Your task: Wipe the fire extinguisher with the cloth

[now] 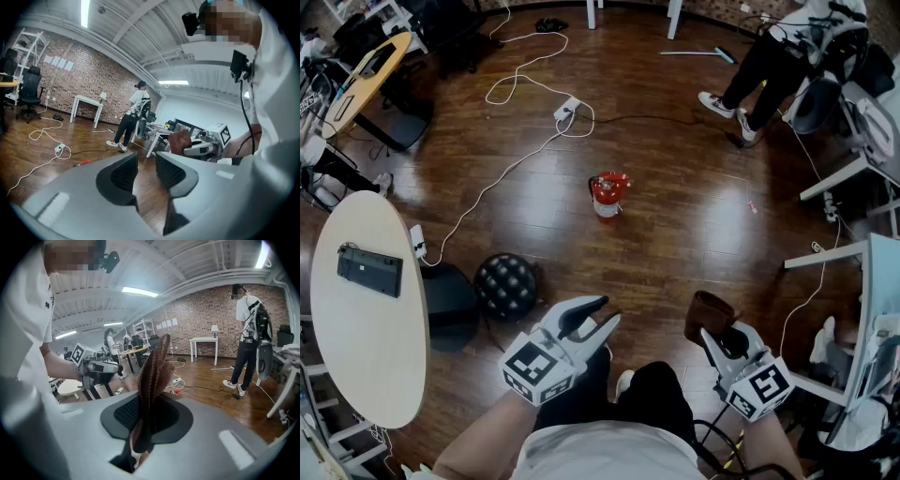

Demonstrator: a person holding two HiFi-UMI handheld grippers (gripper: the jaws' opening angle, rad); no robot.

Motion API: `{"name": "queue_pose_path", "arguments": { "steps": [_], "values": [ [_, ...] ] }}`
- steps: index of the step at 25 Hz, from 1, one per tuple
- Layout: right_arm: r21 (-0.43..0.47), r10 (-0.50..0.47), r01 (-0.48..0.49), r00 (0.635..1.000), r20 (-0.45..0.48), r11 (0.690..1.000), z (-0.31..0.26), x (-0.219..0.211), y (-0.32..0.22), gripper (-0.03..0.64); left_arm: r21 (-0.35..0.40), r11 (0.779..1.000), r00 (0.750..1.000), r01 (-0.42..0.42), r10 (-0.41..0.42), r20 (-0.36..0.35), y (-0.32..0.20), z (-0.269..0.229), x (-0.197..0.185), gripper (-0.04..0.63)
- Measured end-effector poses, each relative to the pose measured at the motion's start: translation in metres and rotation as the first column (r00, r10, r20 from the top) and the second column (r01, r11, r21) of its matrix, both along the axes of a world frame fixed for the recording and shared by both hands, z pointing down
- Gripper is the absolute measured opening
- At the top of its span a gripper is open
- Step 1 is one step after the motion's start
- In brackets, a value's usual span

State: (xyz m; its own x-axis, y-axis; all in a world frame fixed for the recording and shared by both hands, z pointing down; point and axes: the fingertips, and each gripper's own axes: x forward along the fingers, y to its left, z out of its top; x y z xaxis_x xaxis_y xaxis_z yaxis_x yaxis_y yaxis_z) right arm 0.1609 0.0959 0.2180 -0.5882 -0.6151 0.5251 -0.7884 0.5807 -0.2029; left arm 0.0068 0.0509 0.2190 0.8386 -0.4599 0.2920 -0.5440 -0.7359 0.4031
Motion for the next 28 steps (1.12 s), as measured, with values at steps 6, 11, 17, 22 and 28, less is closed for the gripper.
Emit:
{"name": "queue_pose_path", "arguments": {
  "steps": [6, 11, 17, 22, 28],
  "values": [
    [0.022, -0.049, 0.049, 0.999, 0.009, 0.999, 0.072, -0.006, -0.110, 0.054, 0.022, 0.997, 0.997, 0.072, -0.072, 0.018, -0.081, 0.058, -0.010, 0.115],
    [0.024, -0.077, 0.076, 0.997, 0.029, 0.997, 0.184, 0.000, -0.218, 0.054, 0.026, 0.983, 0.983, 0.181, -0.181, 0.014, -0.143, 0.141, -0.004, 0.115],
    [0.087, -0.120, 0.115, 0.992, 0.043, 0.989, 0.317, 0.003, -0.356, 0.054, 0.061, 0.973, 0.974, 0.224, -0.225, 0.007, -0.213, 0.254, 0.006, 0.115],
    [0.114, -0.201, 0.196, 0.979, 0.028, 0.974, 0.413, -0.006, -0.417, 0.054, 0.085, 0.976, 0.979, 0.203, -0.204, 0.002, -0.253, 0.326, 0.008, 0.115],
    [0.194, -0.270, 0.248, 0.958, 0.100, 0.949, 0.461, -0.034, -0.460, 0.054, 0.135, 0.976, 0.985, 0.172, -0.171, -0.019, -0.285, 0.374, 0.011, 0.115]
  ]
}}
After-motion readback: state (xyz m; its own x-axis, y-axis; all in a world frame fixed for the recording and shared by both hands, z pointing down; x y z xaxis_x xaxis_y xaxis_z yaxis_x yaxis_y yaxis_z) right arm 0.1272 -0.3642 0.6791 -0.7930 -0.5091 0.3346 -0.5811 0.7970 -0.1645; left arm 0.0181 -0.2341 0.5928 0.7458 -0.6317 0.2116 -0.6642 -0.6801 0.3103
